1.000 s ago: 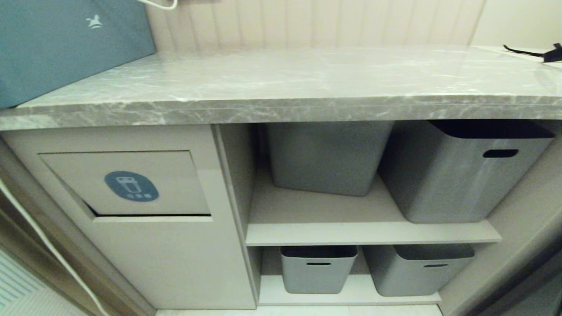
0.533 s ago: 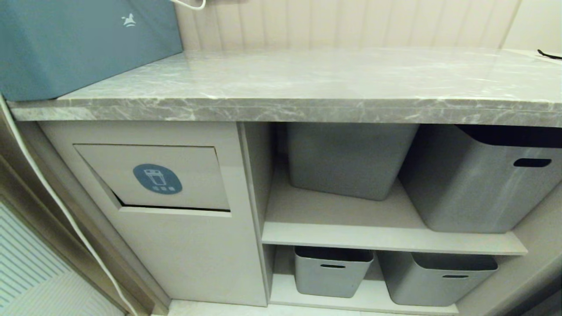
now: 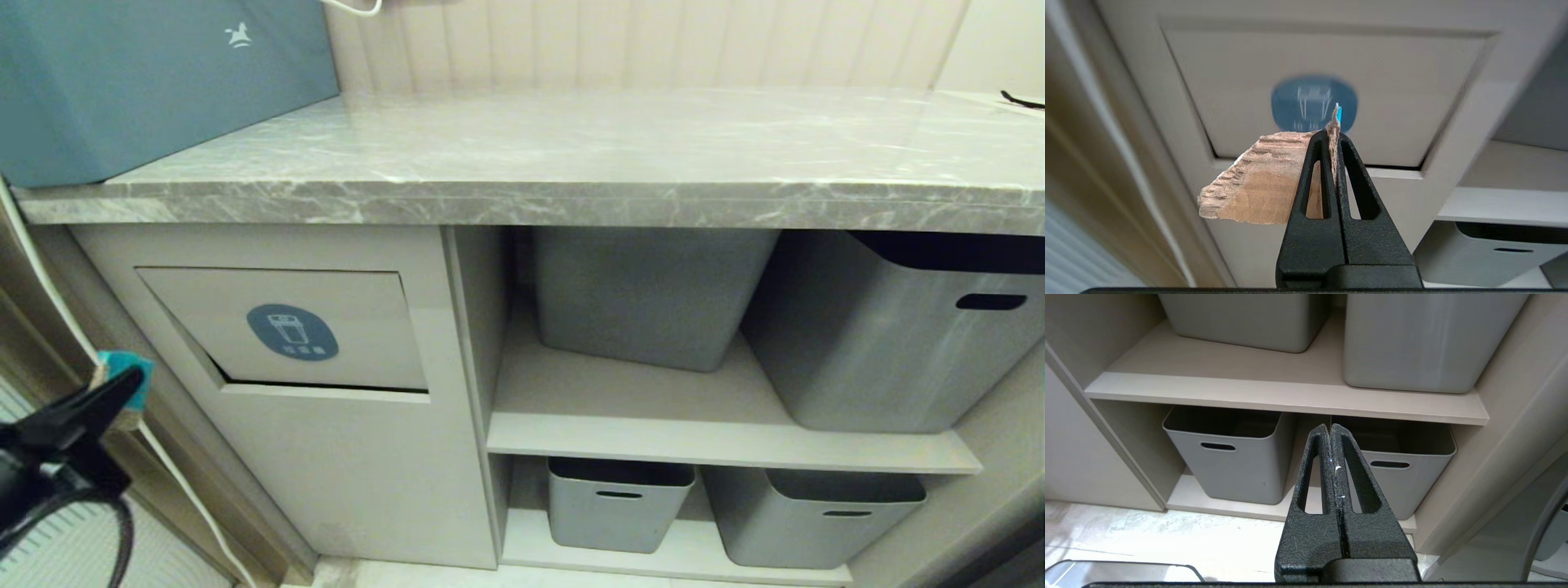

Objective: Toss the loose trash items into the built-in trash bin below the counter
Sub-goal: Put the garbage in the trash can

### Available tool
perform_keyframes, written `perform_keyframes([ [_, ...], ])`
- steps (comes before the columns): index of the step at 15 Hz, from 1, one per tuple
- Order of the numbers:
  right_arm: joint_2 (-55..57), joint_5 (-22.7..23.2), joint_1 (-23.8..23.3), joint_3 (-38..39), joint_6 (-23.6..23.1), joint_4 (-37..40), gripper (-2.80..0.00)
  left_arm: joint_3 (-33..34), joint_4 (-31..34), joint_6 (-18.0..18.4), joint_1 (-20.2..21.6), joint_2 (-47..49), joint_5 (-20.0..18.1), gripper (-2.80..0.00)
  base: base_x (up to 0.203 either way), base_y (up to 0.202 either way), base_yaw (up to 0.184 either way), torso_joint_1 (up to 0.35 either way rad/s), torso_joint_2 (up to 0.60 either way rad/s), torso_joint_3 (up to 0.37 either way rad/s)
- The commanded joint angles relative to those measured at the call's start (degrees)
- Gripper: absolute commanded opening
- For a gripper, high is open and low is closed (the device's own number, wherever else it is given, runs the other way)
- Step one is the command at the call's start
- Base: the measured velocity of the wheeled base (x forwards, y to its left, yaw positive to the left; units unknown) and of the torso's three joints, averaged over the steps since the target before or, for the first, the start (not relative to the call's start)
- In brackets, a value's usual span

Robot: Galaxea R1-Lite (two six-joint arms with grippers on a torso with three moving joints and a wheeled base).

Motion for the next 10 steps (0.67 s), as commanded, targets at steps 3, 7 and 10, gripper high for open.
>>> perform_keyframes([
  [3, -0.1, 0.0, 0.0, 0.0, 0.0, 0.0, -2.8, 1.8, -12.9, -11.0, 1.9, 21.5, 2.5, -2.8, 0.0, 0.0, 0.0, 0.0, 0.0, 0.0],
  [7, -0.1, 0.0, 0.0, 0.0, -0.1, 0.0, -2.8, 1.1, -16.8, -17.5, 2.3, 29.7, 2.7, -2.8, 0.0, 0.0, 0.0, 0.0, 0.0, 0.0],
  [10, -0.1, 0.0, 0.0, 0.0, -0.1, 0.0, -2.8, -2.0, -25.4, -17.6, 2.4, 38.5, 2.8, -2.8, 0.0, 0.0, 0.0, 0.0, 0.0, 0.0],
])
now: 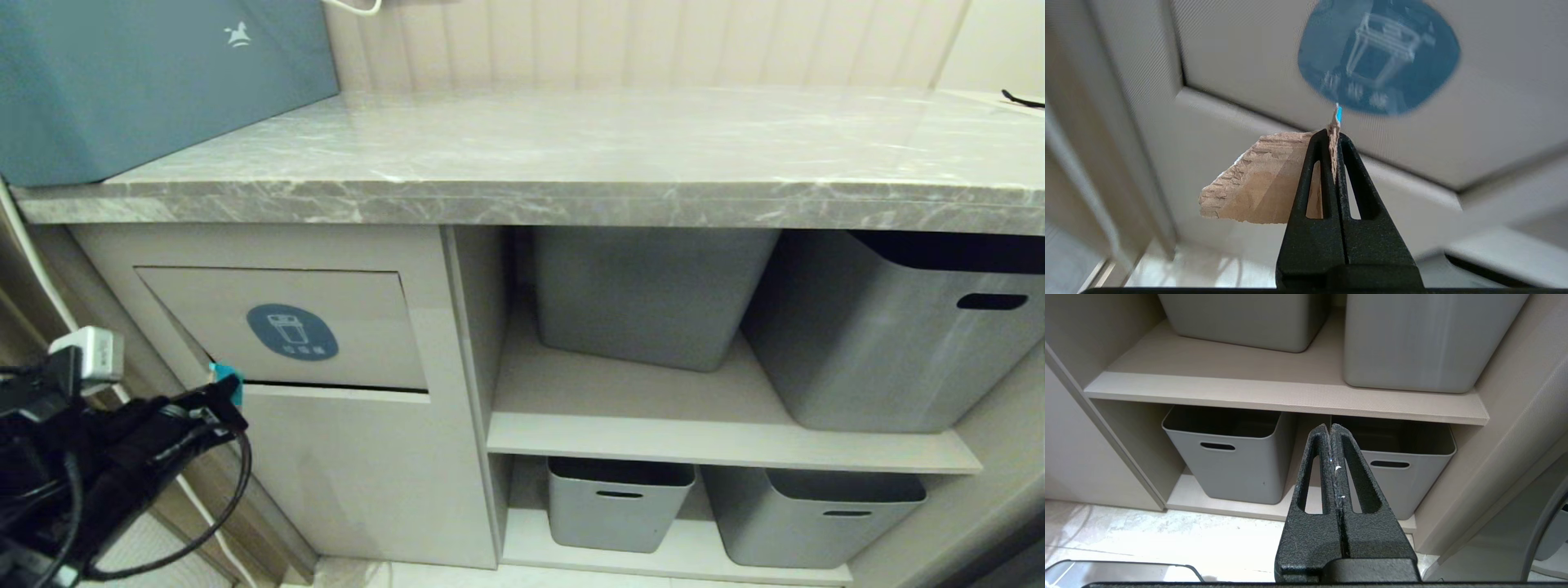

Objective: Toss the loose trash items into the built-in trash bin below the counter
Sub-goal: Put the garbage in the trash can

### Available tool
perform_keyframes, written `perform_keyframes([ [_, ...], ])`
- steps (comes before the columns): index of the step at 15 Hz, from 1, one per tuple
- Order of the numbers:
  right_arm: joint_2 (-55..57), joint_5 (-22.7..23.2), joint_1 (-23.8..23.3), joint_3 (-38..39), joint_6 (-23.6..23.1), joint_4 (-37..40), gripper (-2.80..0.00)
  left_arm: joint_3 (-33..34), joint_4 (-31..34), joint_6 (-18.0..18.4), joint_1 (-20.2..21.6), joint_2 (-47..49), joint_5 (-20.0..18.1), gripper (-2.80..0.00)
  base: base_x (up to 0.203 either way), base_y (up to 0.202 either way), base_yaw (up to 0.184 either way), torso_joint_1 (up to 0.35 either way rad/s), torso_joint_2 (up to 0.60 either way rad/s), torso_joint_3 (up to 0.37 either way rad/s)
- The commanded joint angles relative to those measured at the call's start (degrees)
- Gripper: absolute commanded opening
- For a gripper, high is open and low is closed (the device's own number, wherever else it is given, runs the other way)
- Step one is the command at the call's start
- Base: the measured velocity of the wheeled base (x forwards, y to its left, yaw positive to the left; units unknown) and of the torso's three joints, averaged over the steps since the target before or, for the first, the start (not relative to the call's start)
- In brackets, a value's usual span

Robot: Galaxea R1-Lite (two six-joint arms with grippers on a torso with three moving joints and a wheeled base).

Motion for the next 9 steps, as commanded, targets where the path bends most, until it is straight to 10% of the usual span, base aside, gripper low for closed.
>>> perform_keyframes([
  [1, -0.1, 0.0, 0.0, 0.0, 0.0, 0.0, -2.8, -2.6, -7.1, -0.1, 0.1, 10.1, 0.1, -2.8, 0.0, 0.0, 0.0, 0.0, 0.0, 0.0],
  [9, -0.1, 0.0, 0.0, 0.0, 0.0, 0.0, -2.8, -17.4, -14.2, -1.8, 1.3, 23.0, 0.2, -2.8, 0.0, 0.0, 0.0, 0.0, 0.0, 0.0],
])
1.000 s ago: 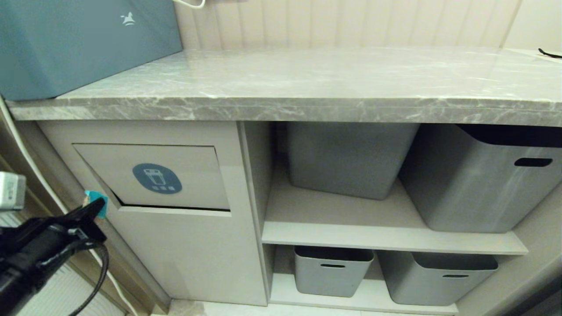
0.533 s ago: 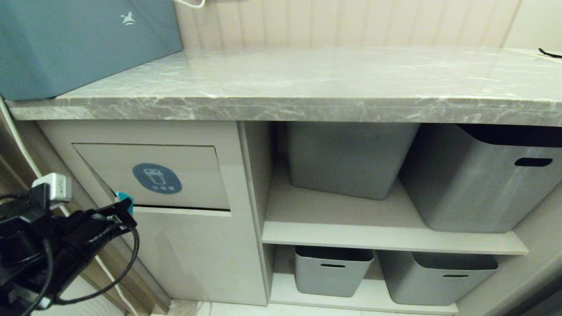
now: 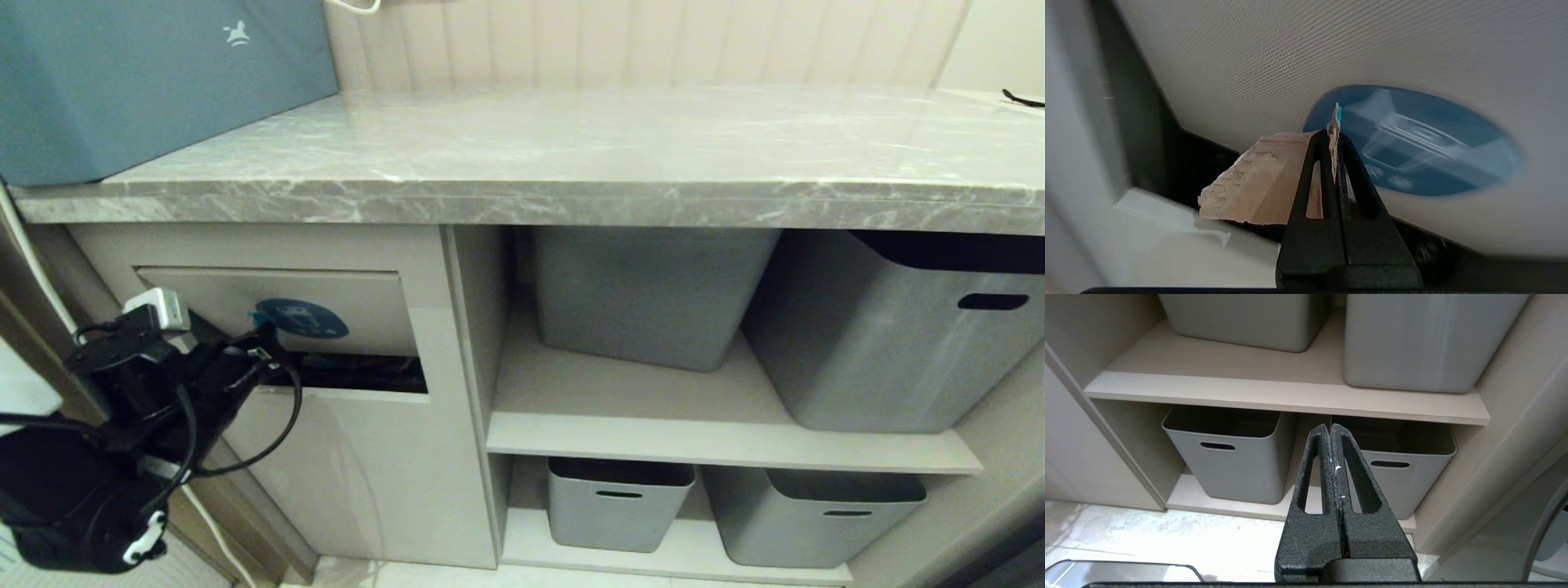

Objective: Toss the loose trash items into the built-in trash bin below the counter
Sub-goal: Put the garbage in the trash can

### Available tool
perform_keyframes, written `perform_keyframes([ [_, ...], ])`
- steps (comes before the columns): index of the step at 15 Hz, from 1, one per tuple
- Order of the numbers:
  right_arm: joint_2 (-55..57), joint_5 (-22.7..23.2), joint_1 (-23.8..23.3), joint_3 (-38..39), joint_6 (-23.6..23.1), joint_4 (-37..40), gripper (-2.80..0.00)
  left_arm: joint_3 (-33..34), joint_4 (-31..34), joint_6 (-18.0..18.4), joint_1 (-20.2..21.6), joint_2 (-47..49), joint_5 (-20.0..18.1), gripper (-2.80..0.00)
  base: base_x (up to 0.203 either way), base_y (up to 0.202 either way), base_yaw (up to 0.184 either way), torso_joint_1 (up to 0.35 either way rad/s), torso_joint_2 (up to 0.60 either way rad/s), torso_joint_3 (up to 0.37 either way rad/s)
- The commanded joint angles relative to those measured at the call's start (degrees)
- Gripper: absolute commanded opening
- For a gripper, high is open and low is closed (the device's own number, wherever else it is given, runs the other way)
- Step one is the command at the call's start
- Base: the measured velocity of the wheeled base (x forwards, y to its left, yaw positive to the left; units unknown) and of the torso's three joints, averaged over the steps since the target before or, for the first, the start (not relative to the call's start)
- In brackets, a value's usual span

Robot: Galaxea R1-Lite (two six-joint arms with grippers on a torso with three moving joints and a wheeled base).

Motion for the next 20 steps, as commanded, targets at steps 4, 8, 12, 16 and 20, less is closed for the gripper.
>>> perform_keyframes([
  [4, -0.1, 0.0, 0.0, 0.0, -0.1, 0.0, -2.8, -6.3, -0.6, -1.4, 0.2, 7.1, 0.0, -2.8, 0.0, 0.0, 0.0, 0.0, 0.0, 0.0],
  [8, -0.1, 0.0, 0.0, 0.0, -0.1, 0.0, -2.8, -11.2, -0.6, -1.7, 0.2, 10.3, 0.0, 0.0, 0.0, 0.0, 0.0, 0.0, 0.0, 0.0],
  [12, -0.1, 0.0, 0.0, 0.0, -0.1, 0.0, -2.8, -12.1, -0.6, -2.1, -0.4, 11.4, 0.1, 0.0, 0.0, 0.0, 0.0, 0.0, 0.0, 0.0],
  [16, -0.1, 0.0, 0.0, 0.0, 0.0, 0.0, -2.8, -6.6, -0.6, -1.8, -1.2, 7.4, 0.3, 0.0, 0.0, 0.0, 0.0, 0.0, 0.0, 0.0],
  [20, -0.1, 0.0, 0.0, 0.0, 0.0, 0.0, -2.8, 7.8, -0.6, -1.9, -1.3, -5.2, 1.4, 0.0, 0.0, 0.0, 0.0, 0.0, 0.0, 0.0],
])
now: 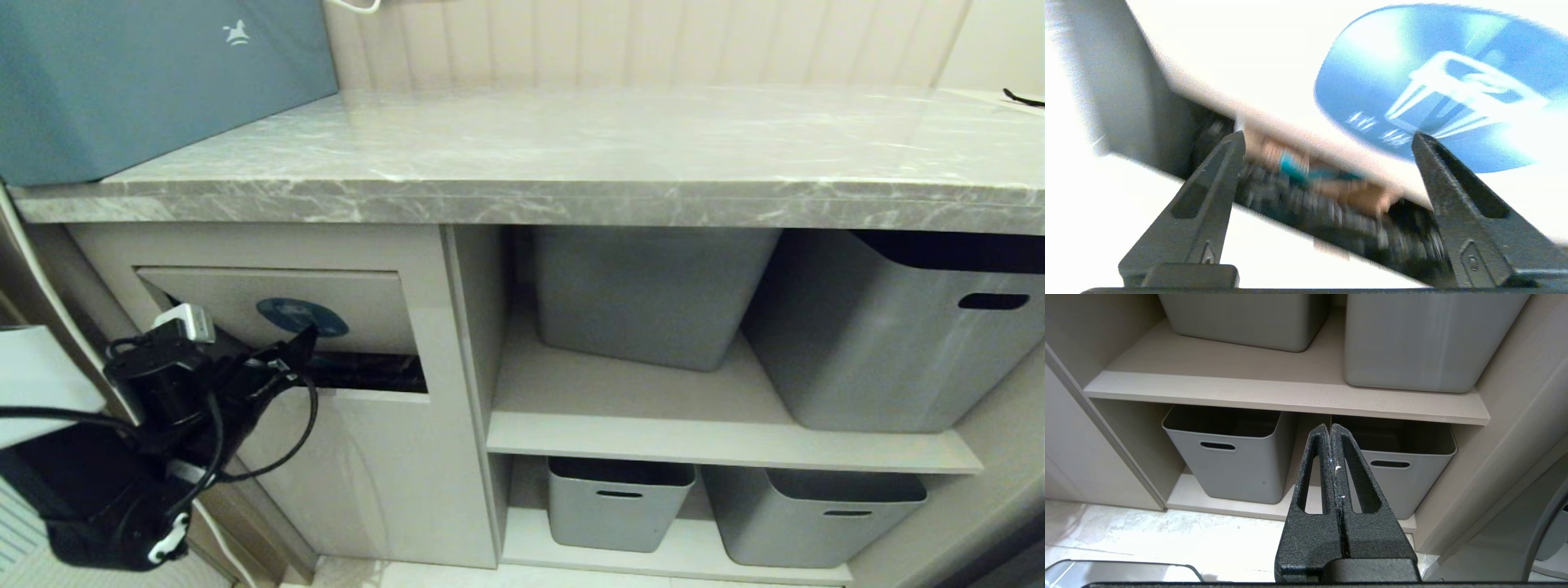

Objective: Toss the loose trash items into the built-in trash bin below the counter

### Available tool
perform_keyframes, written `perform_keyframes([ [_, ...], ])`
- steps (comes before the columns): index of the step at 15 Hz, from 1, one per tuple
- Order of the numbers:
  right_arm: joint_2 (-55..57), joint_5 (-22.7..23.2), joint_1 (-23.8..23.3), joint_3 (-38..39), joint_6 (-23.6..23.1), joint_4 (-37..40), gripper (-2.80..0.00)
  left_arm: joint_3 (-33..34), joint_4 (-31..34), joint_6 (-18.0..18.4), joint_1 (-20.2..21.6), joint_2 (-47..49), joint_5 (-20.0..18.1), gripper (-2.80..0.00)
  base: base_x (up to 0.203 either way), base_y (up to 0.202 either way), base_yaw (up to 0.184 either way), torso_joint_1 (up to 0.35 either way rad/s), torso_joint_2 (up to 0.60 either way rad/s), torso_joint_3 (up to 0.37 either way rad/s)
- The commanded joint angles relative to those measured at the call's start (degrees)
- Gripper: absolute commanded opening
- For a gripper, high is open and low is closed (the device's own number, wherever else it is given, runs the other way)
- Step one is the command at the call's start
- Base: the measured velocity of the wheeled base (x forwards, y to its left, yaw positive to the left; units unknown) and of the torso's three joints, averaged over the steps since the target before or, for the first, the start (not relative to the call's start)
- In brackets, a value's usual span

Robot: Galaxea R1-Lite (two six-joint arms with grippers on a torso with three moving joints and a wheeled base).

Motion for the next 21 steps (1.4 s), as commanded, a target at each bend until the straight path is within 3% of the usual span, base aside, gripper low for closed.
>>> perform_keyframes([
  [1, -0.1, 0.0, 0.0, 0.0, -0.1, 0.0, -2.8, 9.7, -0.4, -0.3, -0.1, -11.0, -0.1, 0.0, 0.0, 0.0, 0.0, 0.0, 0.0, 0.0],
  [4, -0.1, 0.0, 0.0, 0.0, -0.1, 0.0, -2.8, 18.8, -0.4, -0.1, -0.2, -21.8, -1.1, 0.0, 0.0, 0.0, 0.0, 0.0, 0.0, 0.0],
  [5, -0.1, 0.0, 0.0, 0.0, -0.1, 0.0, -2.8, 20.8, -0.3, 0.0, -0.2, -25.4, -1.2, -2.8, 0.0, 0.0, 0.0, 0.0, 0.0, 0.0],
  [7, -0.1, 0.0, 0.0, 0.0, 0.0, 0.0, -2.8, 24.2, 1.3, 0.1, -0.2, -33.9, -1.6, -2.8, 0.0, 0.0, 0.0, 0.0, 0.0, 0.0],
  [9, -0.1, 0.0, 0.0, 0.0, 0.0, 0.0, -2.8, 25.5, 8.4, 1.2, -0.2, -45.7, -2.5, -2.8, 0.0, 0.0, 0.0, 0.0, 0.0, 0.0],
  [12, -0.1, 0.0, 0.0, 0.0, 0.0, 0.0, -2.8, 26.1, 28.5, 5.5, -0.2, -66.7, -8.7, -2.8, 0.0, 0.0, 0.0, 0.0, 0.0, 0.0],
  [16, -0.1, 0.0, 0.0, 0.0, 0.0, 0.0, -2.8, 26.6, 60.7, 16.4, 0.2, -94.8, -14.9, -2.8, 0.0, 0.0, 0.0, 0.0, 0.0, 0.0],
  [19, -0.1, 0.0, 0.0, 0.0, -0.1, 0.0, -2.8, 23.5, 89.3, 22.1, 2.0, -110.7, -13.9, -2.8, 0.0, 0.0, 0.0, 0.0, 0.0, 0.0],
  [21, -0.1, 0.0, 0.0, 0.0, -0.1, 0.0, -2.8, 22.9, 94.6, 25.4, 2.8, -114.6, -11.1, -2.8, 0.0, 0.0, 0.0, 0.0, 0.0, 0.0],
])
